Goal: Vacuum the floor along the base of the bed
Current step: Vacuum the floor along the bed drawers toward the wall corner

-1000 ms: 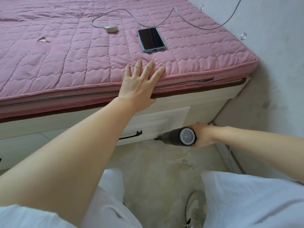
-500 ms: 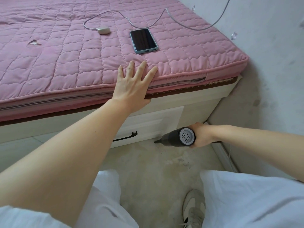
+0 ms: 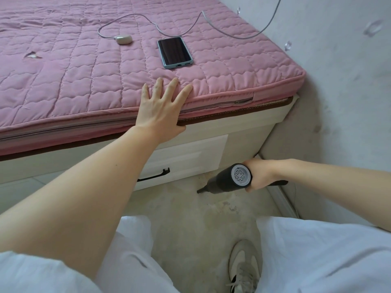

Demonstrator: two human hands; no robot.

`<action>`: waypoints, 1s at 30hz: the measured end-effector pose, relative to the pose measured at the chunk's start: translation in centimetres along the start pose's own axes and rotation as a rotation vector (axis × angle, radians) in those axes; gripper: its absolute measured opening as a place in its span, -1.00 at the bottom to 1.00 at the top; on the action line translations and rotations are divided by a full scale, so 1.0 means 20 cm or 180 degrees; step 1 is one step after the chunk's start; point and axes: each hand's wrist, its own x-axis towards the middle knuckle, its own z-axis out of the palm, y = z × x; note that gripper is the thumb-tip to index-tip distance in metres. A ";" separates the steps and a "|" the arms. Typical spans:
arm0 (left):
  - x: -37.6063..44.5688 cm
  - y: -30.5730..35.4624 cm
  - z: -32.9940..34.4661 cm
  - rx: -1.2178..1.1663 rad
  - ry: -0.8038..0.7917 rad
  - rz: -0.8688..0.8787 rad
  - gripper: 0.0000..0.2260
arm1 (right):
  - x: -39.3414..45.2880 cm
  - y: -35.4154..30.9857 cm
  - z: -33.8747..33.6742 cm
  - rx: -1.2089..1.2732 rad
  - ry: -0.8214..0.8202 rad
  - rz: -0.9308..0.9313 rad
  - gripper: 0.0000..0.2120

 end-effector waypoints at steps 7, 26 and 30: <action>0.01 0.02 -0.01 0.0008 -0.0004 0.0010 -0.10 | -0.02 0.04 0.01 0.0049 0.0134 -0.0077 -0.71; -0.01 0.11 -0.05 0.0212 -0.0298 -0.0137 -0.14 | 0.03 -0.01 0.01 -0.0116 -0.0053 -0.0180 -0.64; 0.00 0.12 -0.05 0.0213 -0.0307 -0.0143 -0.13 | -0.02 0.04 0.00 -0.0148 -0.0093 -0.0068 -0.64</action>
